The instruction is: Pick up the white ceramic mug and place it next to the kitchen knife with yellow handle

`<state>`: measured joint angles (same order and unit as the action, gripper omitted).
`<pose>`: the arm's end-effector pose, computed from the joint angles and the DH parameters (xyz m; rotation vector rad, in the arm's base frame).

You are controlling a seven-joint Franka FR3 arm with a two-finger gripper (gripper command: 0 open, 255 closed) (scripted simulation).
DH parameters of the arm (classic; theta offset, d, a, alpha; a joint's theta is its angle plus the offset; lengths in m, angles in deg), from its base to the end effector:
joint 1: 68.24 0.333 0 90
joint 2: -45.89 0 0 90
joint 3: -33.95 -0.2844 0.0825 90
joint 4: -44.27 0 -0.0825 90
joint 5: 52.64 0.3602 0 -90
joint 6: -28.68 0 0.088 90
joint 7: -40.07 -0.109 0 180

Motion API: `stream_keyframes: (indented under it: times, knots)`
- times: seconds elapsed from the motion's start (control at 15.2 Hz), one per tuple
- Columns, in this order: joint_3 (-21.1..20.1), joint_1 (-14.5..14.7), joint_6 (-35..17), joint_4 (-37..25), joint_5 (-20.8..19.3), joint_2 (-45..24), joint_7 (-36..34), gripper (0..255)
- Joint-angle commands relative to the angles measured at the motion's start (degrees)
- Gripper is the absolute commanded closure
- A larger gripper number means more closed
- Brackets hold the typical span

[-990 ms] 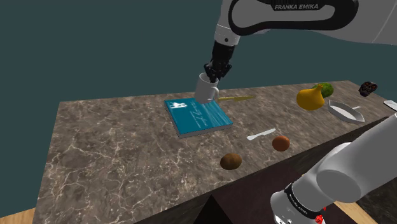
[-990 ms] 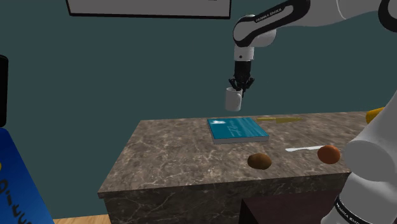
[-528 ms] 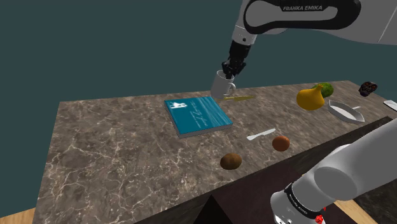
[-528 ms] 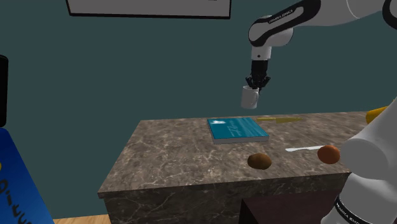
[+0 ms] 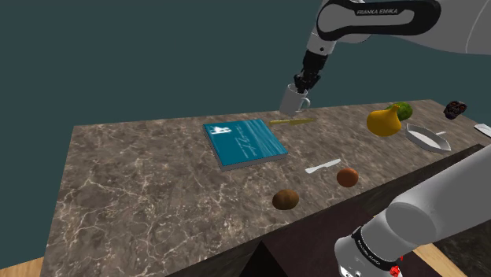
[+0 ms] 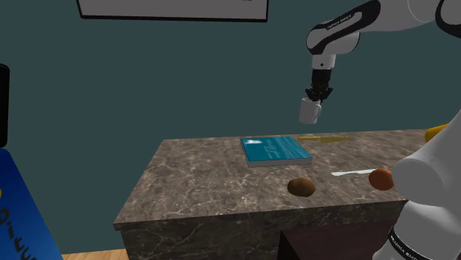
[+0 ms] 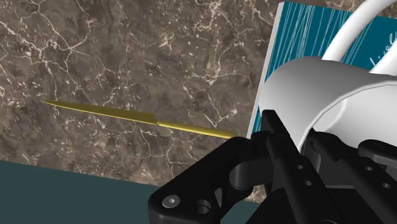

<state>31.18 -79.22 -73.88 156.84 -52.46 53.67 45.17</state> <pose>0.4914 -0.0697 0.5013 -3.1387 0.0873 0.0616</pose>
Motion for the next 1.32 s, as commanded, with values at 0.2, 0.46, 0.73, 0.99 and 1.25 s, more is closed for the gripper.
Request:
stream_keyframes:
  times: [0.2, 0.46, 0.73, 0.99, 1.25]
  knots:
    - [2.5, -1.9, -1.6, 0.4, -0.5, -1.2, 4.3, 255]
    - [2.5, -1.9, -4.6, 3.1, -0.5, -1.6, 4.3, 255]
    - [2.5, -1.9, -7.7, 5.5, -0.5, -2.1, 4.3, 255]
    - [2.5, -1.9, -10.7, 7.8, -0.6, -2.9, 4.3, 255]
    - [2.5, -1.9, -13.8, 9.9, -0.6, -3.9, 4.3, 255]
